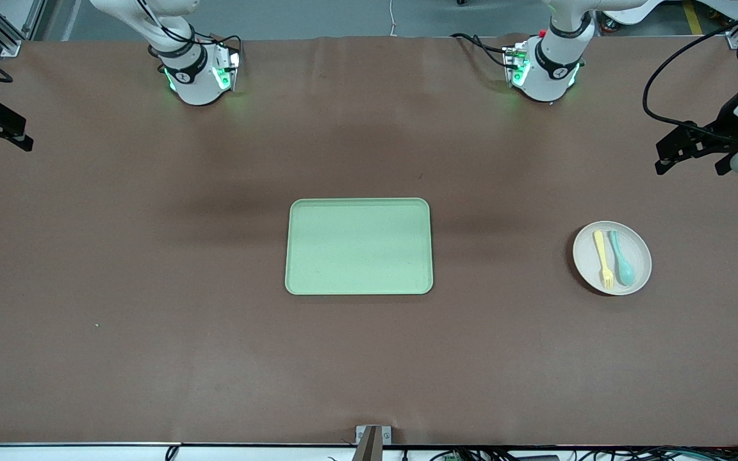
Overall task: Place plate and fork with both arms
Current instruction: 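Reach the left gripper toward the white plate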
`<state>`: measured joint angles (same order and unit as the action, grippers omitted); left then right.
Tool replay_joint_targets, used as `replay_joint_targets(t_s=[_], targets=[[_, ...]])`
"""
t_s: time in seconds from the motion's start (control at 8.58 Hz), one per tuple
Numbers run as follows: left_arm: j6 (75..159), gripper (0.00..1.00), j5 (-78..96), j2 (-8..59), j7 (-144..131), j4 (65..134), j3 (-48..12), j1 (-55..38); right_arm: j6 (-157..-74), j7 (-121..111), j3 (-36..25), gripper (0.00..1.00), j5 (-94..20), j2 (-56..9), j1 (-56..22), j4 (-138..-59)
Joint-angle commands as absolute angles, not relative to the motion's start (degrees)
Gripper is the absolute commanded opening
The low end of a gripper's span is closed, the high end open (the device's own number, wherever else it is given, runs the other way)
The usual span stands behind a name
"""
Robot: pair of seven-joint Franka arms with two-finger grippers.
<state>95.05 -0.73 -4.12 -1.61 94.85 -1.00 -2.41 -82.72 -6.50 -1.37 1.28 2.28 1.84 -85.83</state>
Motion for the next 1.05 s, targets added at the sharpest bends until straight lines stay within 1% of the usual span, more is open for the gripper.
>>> replay_joint_targets(t_s=[0.0,0.12,0.23,0.35,0.58,0.7,0.82,0.93], targets=[[93.7,1.0,-1.0,-3.4,-1.1,92.1,-0.9,-2.2,-83.6,-5.8,-1.0,0.99,1.2,2.6,2.1,-86.7],[93.7,1.0,-1.1,-3.3,-0.8,92.1,-0.9,-1.8,-83.3,-5.8,-1.0,0.99,1.2,2.5,2.1,-86.7],[93.6,1.0,-1.1,-1.1,-2.1,92.2,-0.9,-1.6,-83.0,-5.6,-1.0,0.99,1.2,2.5,2.0,-86.8],[93.5,1.0,-1.5,0.2,-2.0,92.5,-0.8,0.8,-82.9,-5.6,-0.9,0.99,1.2,2.6,2.0,-87.6],[95.1,1.0,-2.7,8.2,-1.4,92.1,-0.7,3.4,-83.1,-5.5,-0.9,0.99,-0.1,2.6,2.0,-87.7],[101.6,0.99,-1.2,13.3,-1.0,92.1,-0.9,6.1,-83.2,-5.4,-0.9,0.99,-0.3,2.6,1.9,-87.6],[105.1,1.0,1.9,17.3,2.0,92.1,-0.9,8.1,-83.2,-5.4,-0.9,0.99,-0.4,2.6,1.9,-87.7],[106.1,1.0,2.2,21.5,6.4,92.3,-0.9,8.9,-83.2,-5.4,-0.9,0.99,-0.4,2.5,1.8,-87.7]])
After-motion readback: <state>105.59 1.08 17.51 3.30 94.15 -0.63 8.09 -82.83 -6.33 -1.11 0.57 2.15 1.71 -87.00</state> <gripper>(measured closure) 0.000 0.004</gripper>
